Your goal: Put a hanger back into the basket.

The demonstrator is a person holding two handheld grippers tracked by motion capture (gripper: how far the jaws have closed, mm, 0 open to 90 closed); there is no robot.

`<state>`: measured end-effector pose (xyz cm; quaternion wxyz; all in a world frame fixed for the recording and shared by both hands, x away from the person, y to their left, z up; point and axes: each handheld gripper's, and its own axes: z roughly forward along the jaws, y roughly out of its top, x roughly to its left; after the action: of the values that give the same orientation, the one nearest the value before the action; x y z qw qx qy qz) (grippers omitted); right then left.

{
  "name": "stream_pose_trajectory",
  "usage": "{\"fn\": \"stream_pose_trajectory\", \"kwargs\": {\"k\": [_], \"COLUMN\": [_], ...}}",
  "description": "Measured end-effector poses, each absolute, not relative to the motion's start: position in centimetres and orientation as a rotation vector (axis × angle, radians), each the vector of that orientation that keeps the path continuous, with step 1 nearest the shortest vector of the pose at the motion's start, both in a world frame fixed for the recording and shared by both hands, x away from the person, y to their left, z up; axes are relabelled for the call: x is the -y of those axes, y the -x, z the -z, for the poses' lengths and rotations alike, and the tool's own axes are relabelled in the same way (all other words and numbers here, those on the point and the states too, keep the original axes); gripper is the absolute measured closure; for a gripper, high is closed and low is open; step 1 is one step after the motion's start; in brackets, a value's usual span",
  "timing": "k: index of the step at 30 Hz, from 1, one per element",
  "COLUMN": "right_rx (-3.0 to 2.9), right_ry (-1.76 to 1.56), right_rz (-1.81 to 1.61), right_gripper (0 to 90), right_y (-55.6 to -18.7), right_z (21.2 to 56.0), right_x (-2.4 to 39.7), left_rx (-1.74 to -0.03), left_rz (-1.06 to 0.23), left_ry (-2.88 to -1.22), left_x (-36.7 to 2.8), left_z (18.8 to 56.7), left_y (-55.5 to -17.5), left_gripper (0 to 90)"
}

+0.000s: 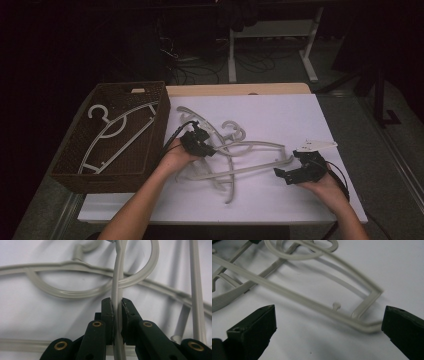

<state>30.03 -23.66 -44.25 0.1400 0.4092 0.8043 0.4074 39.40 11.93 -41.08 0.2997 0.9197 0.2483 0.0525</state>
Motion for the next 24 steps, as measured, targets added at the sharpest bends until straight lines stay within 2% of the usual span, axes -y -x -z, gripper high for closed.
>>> {"fn": "stream_pose_trajectory", "kwargs": {"k": [12,17,24], "right_rx": [-2.331,-2.332,-2.334], "right_ry": [-1.181,-1.183,-1.177], "right_rz": [-1.174,-1.174,-1.172], "right_gripper": [0.0,0.0,0.0], "right_y": [-30.1,-30.1,-30.1], "right_z": [44.3,44.4,44.4], "right_x": [23.7,23.7,23.6], "left_rx": [-0.745,-0.764,-0.794], "left_rz": [-0.215,-0.276,-0.331], "left_ry": [-2.322,-2.292,-2.247], "left_x": [-13.5,-15.5,-19.8], "left_z": [34.9,30.9,27.8], "left_y": [-39.5,-39.3,-39.0], "left_gripper": [82.8,82.8,82.8]}}
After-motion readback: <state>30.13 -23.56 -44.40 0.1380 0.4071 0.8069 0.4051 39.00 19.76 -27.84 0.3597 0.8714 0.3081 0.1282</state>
